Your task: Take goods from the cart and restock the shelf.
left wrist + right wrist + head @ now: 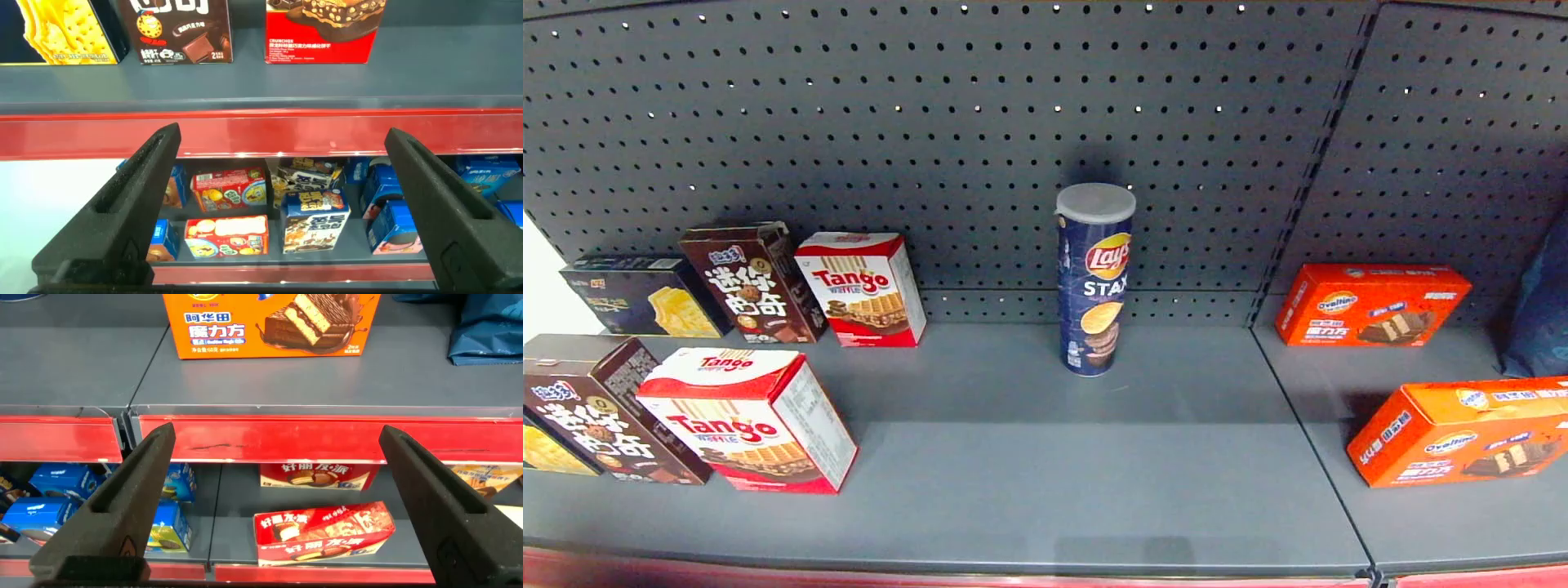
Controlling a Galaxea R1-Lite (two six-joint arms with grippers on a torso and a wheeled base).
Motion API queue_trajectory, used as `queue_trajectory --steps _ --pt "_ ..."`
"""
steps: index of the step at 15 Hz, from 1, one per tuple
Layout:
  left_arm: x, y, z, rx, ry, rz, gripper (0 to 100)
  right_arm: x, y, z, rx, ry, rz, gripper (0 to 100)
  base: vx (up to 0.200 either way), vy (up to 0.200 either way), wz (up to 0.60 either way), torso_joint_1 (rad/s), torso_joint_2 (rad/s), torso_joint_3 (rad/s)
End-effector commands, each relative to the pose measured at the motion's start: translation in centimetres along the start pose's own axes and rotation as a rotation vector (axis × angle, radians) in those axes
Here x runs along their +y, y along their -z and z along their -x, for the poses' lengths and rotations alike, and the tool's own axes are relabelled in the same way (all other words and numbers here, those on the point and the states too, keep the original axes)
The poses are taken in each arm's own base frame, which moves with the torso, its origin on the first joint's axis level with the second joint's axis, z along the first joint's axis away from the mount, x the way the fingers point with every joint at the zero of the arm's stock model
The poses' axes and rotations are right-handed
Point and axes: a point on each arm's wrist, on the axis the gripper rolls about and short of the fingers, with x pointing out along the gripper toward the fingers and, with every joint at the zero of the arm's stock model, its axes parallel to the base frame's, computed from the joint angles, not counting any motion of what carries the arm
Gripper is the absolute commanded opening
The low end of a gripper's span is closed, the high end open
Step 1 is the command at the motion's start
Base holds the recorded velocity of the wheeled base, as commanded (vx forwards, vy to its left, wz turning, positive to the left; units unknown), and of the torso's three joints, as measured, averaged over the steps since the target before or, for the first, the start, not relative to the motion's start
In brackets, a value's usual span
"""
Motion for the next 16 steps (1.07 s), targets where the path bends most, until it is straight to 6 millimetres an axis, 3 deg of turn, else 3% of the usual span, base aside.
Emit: queue_trajectory --steps 1,4,16 --pt "0.00 -0.01 -0.01 0.001 0.000 0.000 100 0.00 0.00 -0.01 0.001 -0.001 0.000 100 0.000 0.000 0.00 0.000 0.00 0.000" --pt "0.00 -0.01 -0.01 0.001 0.002 0.000 100 0.00 0.00 -0.01 0.001 0.002 -0.001 100 0.000 0.000 0.00 0.000 0.00 0.000" --pt "0.00 -0.01 -0.01 0.001 0.000 -0.006 100 0.00 0.00 -0.01 0.001 0.002 -0.001 100 0.000 0.000 0.60 0.002 0.00 0.003"
